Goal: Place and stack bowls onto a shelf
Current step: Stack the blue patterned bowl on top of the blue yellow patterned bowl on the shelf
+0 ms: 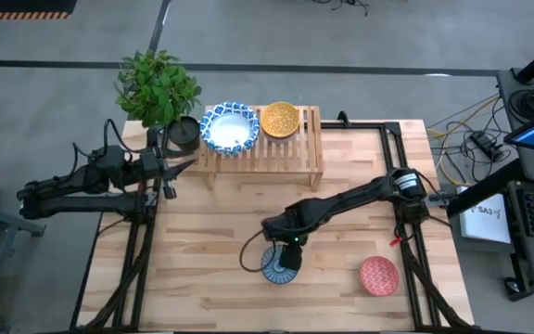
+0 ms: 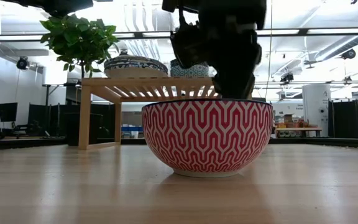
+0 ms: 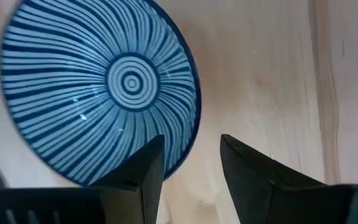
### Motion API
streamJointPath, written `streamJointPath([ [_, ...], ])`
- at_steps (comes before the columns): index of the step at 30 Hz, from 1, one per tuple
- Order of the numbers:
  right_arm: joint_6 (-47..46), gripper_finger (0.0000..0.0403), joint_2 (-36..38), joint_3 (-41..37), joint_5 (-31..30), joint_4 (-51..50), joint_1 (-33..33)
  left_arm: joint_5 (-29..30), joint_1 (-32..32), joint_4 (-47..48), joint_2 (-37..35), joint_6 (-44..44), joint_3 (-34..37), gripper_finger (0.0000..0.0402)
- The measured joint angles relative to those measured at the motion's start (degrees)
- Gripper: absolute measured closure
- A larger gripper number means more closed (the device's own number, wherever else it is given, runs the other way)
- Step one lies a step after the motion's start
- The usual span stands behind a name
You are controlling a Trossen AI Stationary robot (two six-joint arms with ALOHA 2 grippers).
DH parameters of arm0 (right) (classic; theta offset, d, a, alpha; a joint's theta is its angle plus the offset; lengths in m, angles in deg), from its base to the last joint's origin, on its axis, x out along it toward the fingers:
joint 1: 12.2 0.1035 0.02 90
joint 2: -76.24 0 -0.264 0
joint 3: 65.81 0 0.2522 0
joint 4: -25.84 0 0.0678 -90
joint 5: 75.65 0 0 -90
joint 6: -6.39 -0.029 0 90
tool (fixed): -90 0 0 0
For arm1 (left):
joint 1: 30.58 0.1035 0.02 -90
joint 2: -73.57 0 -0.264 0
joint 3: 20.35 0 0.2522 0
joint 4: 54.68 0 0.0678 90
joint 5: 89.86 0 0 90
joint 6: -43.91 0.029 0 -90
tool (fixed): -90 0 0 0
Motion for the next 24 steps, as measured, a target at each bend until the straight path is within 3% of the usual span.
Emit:
streamJointPath([
  [9, 0.04, 0.0289, -0.02, -1.82, -5.15, 7.56, 1.29, 0.0, 0.01, 0.0, -0.02, -0.28, 0.0, 0.0332],
  [19, 0.98, 0.0384, -0.04, -5.56, -5.05, 12.98, 1.12, -0.02, 0.01, 0.02, -0.05, -0.46, 0.0, 0.0332],
  [24, -0.18, 0.0389, -0.07, -4.8, -2.39, 13.57, 0.45, -0.02, 0.0, 0.04, -0.07, -0.66, 0.0, 0.0332],
])
